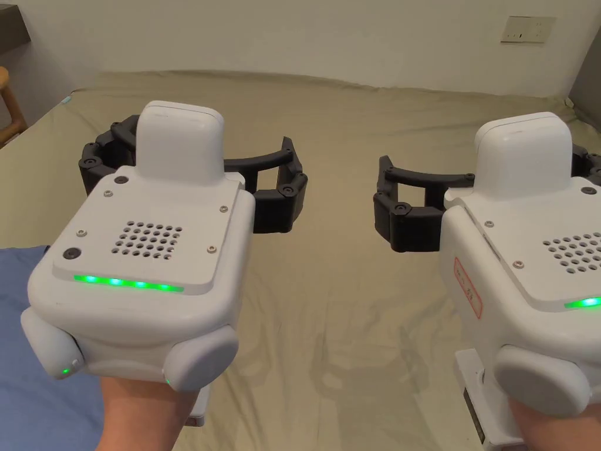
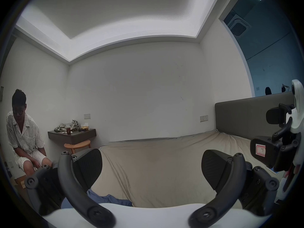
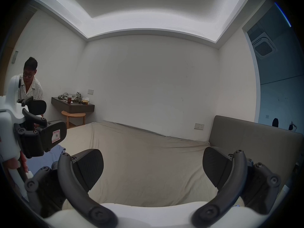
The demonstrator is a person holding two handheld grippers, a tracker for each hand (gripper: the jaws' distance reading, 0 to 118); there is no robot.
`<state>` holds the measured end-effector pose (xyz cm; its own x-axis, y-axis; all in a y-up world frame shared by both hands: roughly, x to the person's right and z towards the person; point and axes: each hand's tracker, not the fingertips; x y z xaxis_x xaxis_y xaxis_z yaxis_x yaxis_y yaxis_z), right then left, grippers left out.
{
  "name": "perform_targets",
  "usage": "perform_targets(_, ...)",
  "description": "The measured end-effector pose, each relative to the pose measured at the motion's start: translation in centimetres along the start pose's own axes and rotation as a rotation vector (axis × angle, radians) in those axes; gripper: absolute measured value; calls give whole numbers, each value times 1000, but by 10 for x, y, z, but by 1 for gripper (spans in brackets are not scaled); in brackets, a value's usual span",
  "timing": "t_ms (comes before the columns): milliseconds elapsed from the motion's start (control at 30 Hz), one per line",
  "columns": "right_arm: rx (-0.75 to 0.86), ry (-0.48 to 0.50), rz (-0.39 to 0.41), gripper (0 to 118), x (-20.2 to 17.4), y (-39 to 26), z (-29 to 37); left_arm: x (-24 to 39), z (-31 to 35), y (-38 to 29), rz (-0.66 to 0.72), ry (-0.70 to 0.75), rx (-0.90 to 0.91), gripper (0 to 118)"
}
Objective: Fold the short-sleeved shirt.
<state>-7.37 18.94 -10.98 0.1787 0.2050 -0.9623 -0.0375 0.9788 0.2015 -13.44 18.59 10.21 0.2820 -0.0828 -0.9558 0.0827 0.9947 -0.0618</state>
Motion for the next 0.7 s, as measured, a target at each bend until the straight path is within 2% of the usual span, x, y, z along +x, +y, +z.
perform_targets(67, 3, 14, -12, 111, 0, -1, 1, 0, 1, 0, 1, -6, 4, 113)
perform_targets(100, 1, 21, -16, 101, 0, -1, 2, 0, 2, -1, 2, -24, 1, 102)
perform_targets(133, -1, 18, -15, 61, 0, -1, 2, 0, 0, -1, 5, -35, -13, 72)
perform_targets(167, -5, 12, -10, 26, -1, -1, 1, 1, -3, -1, 2, -36, -33, 37)
perform_targets(200, -11, 12, -3, 1, -1, -2, 0, 3, -5, -3, -8, -28, -40, 8)
perform_targets(233, -6, 5, -3, 0, -1, -2, 0, 4, -4, -5, -15, -21, -31, 3)
perform_targets(333, -11, 37, -15, 0, 3, -1, 3, 4, -2, -5, -12, -41, -35, 0)
perform_targets(700, -16, 32, -21, 0, 8, -5, 5, 12, 0, -6, -12, -54, -43, 0)
